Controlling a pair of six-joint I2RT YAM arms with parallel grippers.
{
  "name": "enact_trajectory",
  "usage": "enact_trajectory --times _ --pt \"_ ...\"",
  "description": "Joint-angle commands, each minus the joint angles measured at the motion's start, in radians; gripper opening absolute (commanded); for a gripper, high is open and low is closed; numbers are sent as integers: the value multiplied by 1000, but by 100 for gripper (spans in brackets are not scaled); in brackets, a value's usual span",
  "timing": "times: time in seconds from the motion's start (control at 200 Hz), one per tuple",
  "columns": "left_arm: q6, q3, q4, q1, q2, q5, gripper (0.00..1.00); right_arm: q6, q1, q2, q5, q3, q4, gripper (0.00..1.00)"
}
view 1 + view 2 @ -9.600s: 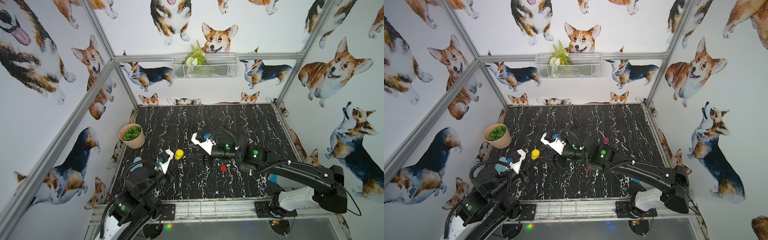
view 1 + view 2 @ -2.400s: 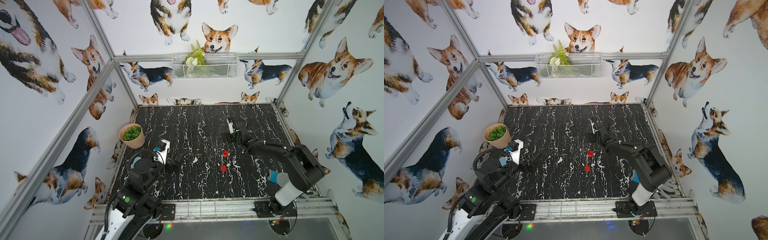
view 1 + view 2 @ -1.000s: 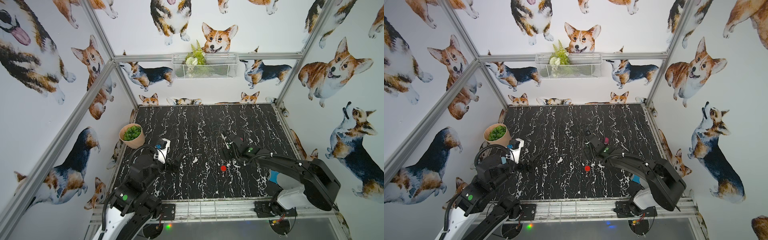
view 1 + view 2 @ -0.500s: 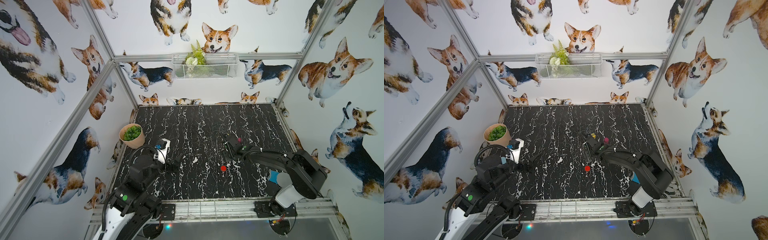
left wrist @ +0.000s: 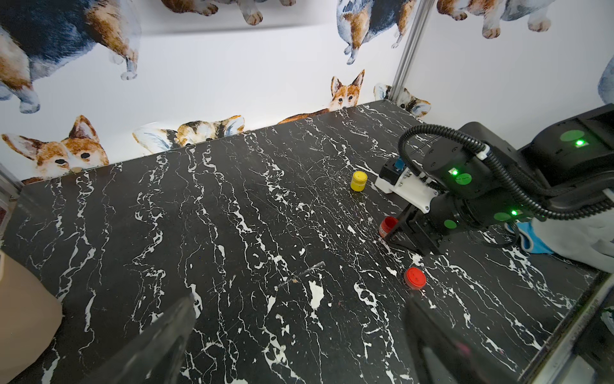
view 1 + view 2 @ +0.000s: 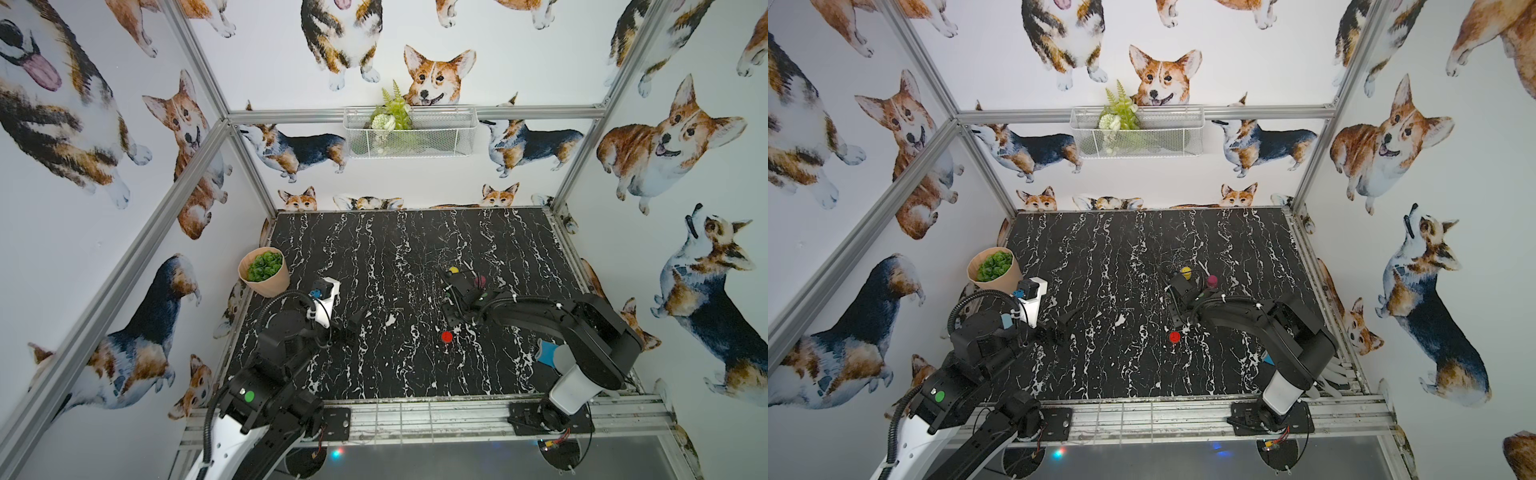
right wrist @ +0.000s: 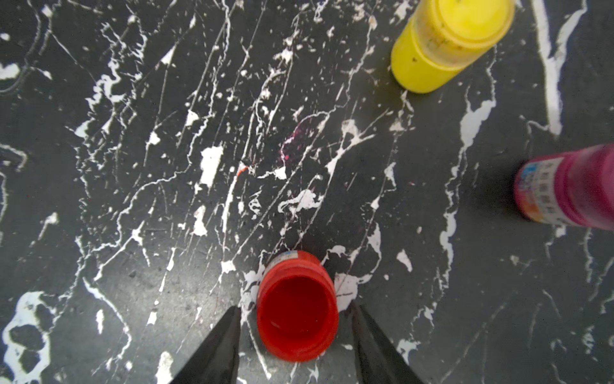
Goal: Close the paint jar lid
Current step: Pick up the paint jar from the center of the board.
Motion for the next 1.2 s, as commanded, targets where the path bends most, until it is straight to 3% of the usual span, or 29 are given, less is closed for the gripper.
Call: enact_trajectory --times 0.0,0.646,0.986,1.192 --pt "8 -1 5 3 0 4 100 17 1 5 4 5 26 53" --pt "11 -5 8 3 -1 1 100 8 1 9 -5 9 38 33" --pt "9 -25 32 3 -1 13 100 -86 3 -71 -110 11 41 30" --pt "37 -124 157 3 -28 113 91 -163 7 -152 -250 129 -94 30"
